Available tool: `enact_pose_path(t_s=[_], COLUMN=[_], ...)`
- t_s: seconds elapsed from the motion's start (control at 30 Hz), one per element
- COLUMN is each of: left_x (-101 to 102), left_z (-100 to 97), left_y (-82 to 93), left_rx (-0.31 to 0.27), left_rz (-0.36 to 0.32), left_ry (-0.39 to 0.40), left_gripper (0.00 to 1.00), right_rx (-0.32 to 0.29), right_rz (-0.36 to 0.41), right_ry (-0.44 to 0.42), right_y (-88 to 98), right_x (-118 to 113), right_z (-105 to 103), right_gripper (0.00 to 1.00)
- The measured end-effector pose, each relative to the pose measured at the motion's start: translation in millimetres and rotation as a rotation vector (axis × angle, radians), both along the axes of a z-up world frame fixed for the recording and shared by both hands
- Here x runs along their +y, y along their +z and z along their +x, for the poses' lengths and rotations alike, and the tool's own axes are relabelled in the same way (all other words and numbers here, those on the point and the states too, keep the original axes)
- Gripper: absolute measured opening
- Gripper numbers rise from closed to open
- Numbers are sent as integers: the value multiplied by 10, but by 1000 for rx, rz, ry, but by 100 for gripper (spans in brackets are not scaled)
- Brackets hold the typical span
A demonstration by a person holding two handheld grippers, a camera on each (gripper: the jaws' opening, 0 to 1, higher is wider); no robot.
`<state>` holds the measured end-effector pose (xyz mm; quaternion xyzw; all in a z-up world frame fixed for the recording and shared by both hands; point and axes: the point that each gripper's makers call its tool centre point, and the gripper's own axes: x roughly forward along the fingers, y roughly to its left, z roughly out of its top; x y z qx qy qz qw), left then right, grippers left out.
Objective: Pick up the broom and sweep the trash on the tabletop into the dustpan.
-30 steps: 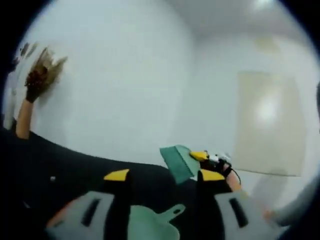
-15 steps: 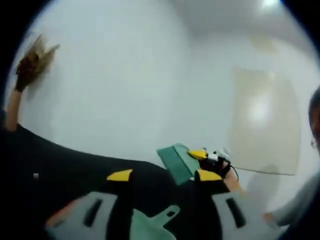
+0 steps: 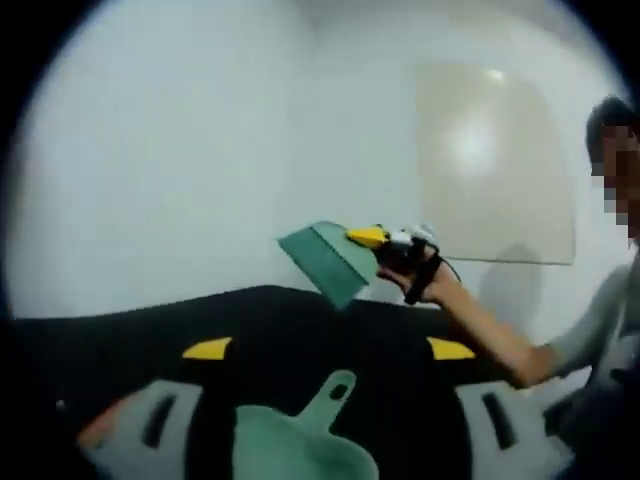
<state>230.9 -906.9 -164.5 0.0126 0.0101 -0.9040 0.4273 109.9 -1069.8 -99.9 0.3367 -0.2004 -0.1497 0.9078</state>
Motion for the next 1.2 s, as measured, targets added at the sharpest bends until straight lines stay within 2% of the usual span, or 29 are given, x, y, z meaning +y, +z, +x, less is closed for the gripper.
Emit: enact_pose_path(t_s=[0.07,0.13,0.27,0.47,0.53,0.6,0.8,0.93,1.07,1.1,1.2], left_x=[-5,-7,-79,-183,-225,-255,-312,-321,-338,-336,-304], left_z=[-50,-111,-162,-229,-234,-271,-406,-444,-446,-451,-455], left_y=[-1,-46,-163,-240,-320,-376,-500,-603,-647,-654,-748], left_rx=[-33,-61,-130,-124,-154,-159,-217,-266,-311,-327,-394], left_rz=[4,39,72,71,90,114,163,248,292,295,359], left_ry=[-38,-83,-99,-142,-154,-180,-235,-262,-263,-268,-281], left_gripper=[73,73,69,68,64,61,58,52,51,51,49], right_rx=[11,27,38,21,8,4,1,0,2,3,1], right_rz=[-1,-5,-8,-16,-11,-10,-11,-7,-10,-10,-10], right_ry=[2,-5,-16,-58,-58,-60,-61,-65,-67,-68,-70], right_y=[-10,-30,-62,-50,-44,-39,-45,-58,-66,-68,-75], right_x=[-15,-25,5,15,11,15,49,66,101,107,116], right_z=[-7,-32,-72,-186,-204,-212,-208,-209,-187,-184,-182], right_gripper=[6,6,6,6,6,6,6,6,6,6,6])
